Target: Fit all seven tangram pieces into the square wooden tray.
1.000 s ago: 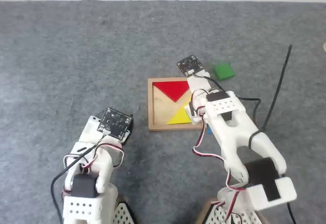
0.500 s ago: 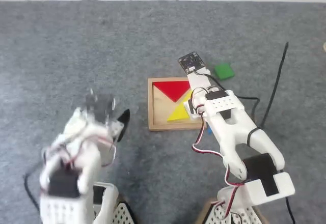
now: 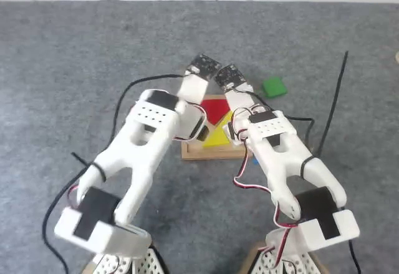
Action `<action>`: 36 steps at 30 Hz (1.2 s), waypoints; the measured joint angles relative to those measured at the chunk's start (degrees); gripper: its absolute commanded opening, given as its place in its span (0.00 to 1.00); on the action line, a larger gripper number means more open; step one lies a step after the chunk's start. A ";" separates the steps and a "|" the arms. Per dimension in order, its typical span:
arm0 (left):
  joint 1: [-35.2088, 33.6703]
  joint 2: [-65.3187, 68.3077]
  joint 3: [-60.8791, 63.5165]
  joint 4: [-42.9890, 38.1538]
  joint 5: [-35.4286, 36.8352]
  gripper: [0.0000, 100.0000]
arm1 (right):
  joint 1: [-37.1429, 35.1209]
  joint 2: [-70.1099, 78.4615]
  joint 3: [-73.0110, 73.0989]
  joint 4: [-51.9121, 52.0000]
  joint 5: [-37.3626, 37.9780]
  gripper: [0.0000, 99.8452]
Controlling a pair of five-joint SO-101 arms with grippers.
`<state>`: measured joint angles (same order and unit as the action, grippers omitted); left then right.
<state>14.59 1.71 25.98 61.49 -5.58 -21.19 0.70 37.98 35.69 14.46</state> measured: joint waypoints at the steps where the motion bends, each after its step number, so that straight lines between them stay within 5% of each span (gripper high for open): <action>1: -0.18 1.14 0.00 -1.05 0.00 0.21 | -0.53 0.00 0.00 -0.44 0.44 0.15; 8: -0.53 4.22 -0.26 -6.42 0.09 0.25 | -1.93 0.09 0.18 -1.05 1.23 0.15; 13: -2.11 4.40 -0.26 -9.93 1.93 0.25 | 5.27 0.00 0.35 -1.23 -4.40 0.14; 24: -3.69 14.24 -5.19 -10.11 3.34 0.25 | 7.21 -0.70 0.26 2.90 -7.65 0.14; 32: -3.08 8.26 -7.56 -2.55 3.25 0.25 | 22.07 -27.25 12.92 5.63 -8.97 0.15; 36: -0.62 4.57 -7.65 -0.09 4.04 0.30 | 25.93 -44.13 25.58 6.07 -2.99 0.15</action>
<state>13.98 6.29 18.33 61.41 -1.54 4.75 -43.43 63.56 41.76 11.47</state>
